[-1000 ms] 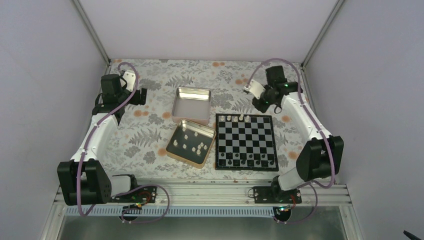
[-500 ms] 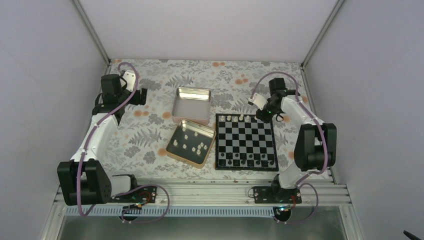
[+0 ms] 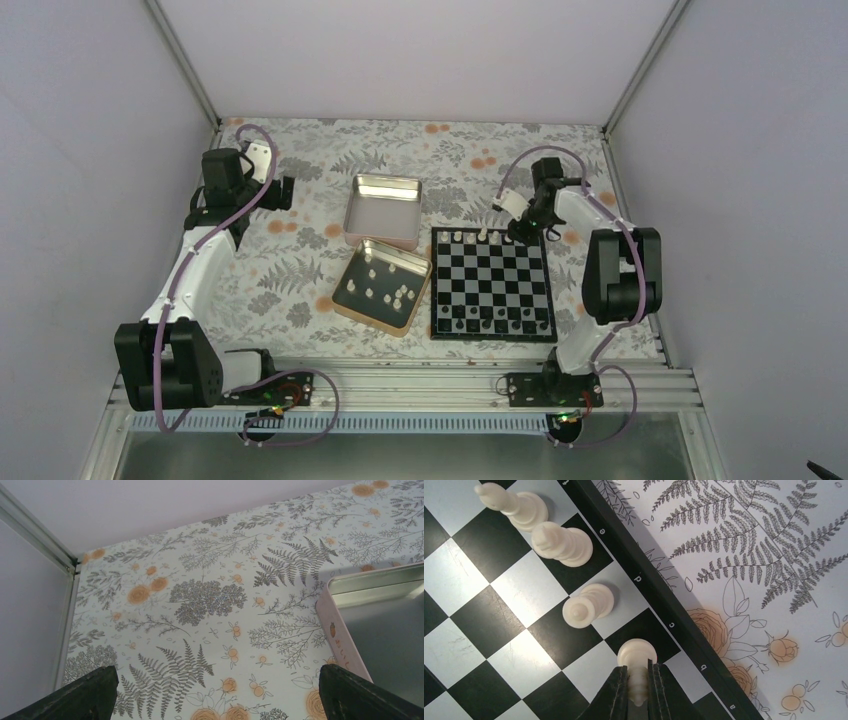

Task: Set up the chess pieces on the board
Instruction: Place the chess piece on the chessboard.

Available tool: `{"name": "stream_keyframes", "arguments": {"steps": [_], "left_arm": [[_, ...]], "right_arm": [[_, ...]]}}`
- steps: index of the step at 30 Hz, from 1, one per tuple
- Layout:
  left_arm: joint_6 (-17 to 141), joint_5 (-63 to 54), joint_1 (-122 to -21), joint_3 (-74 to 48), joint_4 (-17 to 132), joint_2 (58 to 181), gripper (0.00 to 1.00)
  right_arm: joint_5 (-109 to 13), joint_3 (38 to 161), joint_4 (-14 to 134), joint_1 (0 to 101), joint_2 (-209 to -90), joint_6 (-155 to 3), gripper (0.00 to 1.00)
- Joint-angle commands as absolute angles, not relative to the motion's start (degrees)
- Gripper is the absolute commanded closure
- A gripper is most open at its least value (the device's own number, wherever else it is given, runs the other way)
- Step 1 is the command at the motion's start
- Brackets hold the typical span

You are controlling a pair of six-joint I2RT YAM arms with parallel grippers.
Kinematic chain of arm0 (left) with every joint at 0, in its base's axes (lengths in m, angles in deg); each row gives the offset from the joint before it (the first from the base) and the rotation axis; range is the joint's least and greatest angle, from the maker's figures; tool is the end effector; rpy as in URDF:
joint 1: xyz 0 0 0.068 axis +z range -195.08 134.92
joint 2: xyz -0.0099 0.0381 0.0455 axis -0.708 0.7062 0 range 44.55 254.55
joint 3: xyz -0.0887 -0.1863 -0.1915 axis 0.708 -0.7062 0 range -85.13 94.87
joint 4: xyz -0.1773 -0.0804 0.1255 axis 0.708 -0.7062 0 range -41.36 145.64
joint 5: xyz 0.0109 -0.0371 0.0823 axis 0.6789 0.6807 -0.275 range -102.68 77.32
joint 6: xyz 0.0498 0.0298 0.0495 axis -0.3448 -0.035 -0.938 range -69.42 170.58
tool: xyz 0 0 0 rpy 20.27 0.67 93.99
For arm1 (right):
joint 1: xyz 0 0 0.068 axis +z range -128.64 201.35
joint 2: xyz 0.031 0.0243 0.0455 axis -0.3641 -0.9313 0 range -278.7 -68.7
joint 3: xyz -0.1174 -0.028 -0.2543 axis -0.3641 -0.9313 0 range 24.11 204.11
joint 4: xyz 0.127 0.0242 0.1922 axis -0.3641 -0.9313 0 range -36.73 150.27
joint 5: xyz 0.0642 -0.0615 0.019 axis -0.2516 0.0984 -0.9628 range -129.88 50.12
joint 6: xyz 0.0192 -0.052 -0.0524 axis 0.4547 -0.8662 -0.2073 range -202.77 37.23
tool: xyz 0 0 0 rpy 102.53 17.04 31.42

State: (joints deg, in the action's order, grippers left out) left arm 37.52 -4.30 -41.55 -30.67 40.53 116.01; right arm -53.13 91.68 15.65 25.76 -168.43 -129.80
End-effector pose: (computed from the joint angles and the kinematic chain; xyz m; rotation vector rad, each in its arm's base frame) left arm 0.2713 0.0072 0.2942 0.2622 2.1084 0.0155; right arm 0.3076 0.0385 0.1867 -1.2657 2.5398 0.1873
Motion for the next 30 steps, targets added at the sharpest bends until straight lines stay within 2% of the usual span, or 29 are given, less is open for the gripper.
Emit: {"name": "stream_keyframes", "arguments": {"steps": [1, 24, 30], "left_arm": [[37.1, -4.1, -41.2, -30.5, 41.1, 115.2, 0.00], [37.1, -3.8, -41.2, -30.4, 40.9, 115.4, 0.00], [37.1, -3.8, -41.2, -30.4, 40.9, 115.4, 0.00]], "right_arm": [[-54.3, 93.7, 16.5, 25.6, -169.1, -130.1, 0.91], [-54.0, 94.6, 15.8, 25.6, -171.1, -130.3, 0.90], [-53.9, 94.7, 15.8, 25.6, -171.3, -130.4, 0.87]]}}
